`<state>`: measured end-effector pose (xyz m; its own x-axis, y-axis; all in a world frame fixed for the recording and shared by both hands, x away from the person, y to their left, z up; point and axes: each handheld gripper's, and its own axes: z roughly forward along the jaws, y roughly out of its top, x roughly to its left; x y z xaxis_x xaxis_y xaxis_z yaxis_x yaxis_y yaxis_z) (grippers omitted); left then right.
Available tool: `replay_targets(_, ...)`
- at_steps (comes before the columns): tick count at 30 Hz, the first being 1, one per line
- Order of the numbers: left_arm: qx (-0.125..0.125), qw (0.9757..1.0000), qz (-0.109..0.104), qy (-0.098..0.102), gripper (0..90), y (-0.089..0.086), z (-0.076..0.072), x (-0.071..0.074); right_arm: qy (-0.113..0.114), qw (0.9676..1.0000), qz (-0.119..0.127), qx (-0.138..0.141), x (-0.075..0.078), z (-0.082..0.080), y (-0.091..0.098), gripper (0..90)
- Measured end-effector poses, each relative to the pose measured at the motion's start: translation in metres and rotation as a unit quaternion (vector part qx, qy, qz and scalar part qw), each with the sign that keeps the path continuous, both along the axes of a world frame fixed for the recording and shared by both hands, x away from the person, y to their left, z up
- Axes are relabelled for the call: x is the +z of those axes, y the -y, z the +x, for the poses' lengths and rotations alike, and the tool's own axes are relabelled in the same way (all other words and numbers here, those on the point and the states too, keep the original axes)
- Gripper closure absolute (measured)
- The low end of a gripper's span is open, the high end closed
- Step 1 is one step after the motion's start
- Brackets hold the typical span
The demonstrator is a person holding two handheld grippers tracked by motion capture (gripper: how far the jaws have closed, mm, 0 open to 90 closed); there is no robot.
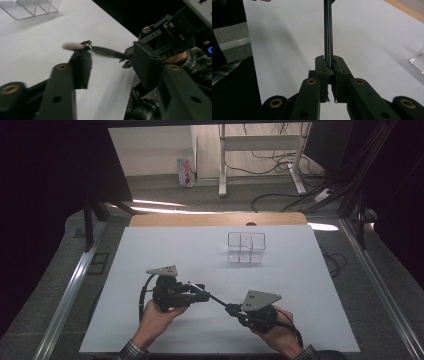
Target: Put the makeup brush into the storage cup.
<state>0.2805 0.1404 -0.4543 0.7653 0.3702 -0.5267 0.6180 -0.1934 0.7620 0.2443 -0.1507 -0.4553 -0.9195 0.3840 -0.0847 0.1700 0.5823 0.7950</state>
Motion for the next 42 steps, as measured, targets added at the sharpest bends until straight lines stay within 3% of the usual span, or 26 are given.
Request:
replay_targets(4,-0.001,1.0000,-0.007,-0.003,66.7,-0.002,0.000,0.000,-0.007,1.0000,-0.003,0.005,-0.002,0.001,-0.001,83.3)
replay_targets(9,-0.034,0.9980,-0.049,-0.022,80.8,-0.002,0.002,-0.001,-0.019,0.9996,-0.018,0.007,-0.006,0.003,-0.004,82.7)
replay_targets(13,-0.035,0.9985,-0.039,-0.015,83.1,0.000,0.000,0.001,-0.026,0.9992,-0.029,0.009,-0.008,0.004,-0.005,80.1)
replay_targets(16,-0.020,0.9997,-0.017,-0.003,83.2,-0.001,-0.001,0.004,-0.036,0.9990,-0.026,0.003,-0.006,0.005,-0.004,63.9)
replay_targets(20,-0.009,1.0000,0.000,0.003,83.2,-0.003,-0.001,0.004,-0.031,0.9990,-0.029,-0.011,-0.004,0.007,-0.003,42.7)
replay_targets(24,-0.010,0.9995,0.029,0.012,83.1,0.003,-0.003,0.004,-0.058,0.9981,-0.007,-0.019,-0.006,0.012,-0.005,17.6)
replay_targets(28,-0.018,0.9984,0.052,0.017,83.1,0.012,-0.005,0.003,-0.061,0.9978,-0.008,-0.023,-0.008,0.012,-0.008,13.6)
replay_targets(31,-0.024,0.9974,0.065,0.020,83.1,0.019,-0.007,0.002,-0.057,0.9980,-0.012,-0.024,-0.007,0.011,-0.012,14.8)
replay_targets(34,-0.033,0.9964,0.075,0.022,83.1,0.028,-0.009,0.000,-0.052,0.9982,-0.015,-0.025,-0.007,0.009,-0.016,22.9)
replay_targets(42,-0.051,0.9949,0.085,0.017,83.0,0.043,-0.011,-0.004,-0.042,0.9982,-0.040,-0.012,-0.008,0.005,-0.026,58.9)
